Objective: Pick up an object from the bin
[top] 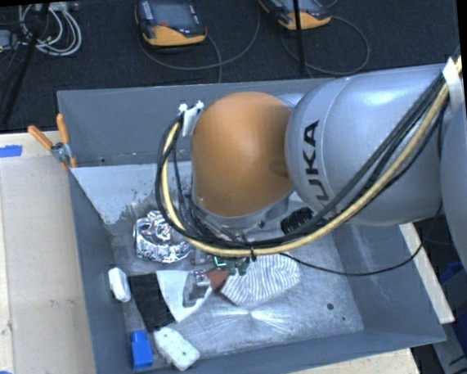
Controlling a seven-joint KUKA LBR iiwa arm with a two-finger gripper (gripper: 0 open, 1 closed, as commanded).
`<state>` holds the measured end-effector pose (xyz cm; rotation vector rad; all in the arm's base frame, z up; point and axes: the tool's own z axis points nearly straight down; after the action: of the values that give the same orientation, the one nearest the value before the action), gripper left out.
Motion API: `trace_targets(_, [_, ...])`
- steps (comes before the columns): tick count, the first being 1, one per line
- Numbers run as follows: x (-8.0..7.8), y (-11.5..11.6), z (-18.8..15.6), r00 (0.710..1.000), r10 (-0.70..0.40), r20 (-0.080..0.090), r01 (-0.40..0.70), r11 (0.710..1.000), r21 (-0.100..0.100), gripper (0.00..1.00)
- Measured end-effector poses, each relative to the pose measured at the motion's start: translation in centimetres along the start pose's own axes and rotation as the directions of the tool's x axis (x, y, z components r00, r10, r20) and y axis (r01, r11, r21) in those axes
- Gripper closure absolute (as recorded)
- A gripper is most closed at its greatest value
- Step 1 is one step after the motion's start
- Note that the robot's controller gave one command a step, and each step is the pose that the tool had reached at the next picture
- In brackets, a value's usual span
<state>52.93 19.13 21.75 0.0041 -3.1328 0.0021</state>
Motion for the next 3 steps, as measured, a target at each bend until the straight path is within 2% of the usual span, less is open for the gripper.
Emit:
trace_targets(1, [-0.2,-0.2,-0.4,1.000,0.006,0.007,-0.006,1.000,-0.001,1.00])
trace_targets(2, [-0.2,-0.2,-0.4,1.000,0.006,0.007,-0.006,1.000,-0.001,1.00])
trace_targets(3, [-0.6,-0.9,4.8,1.000,0.028,0.005,-0.028,1.000,-0.001,0.00])
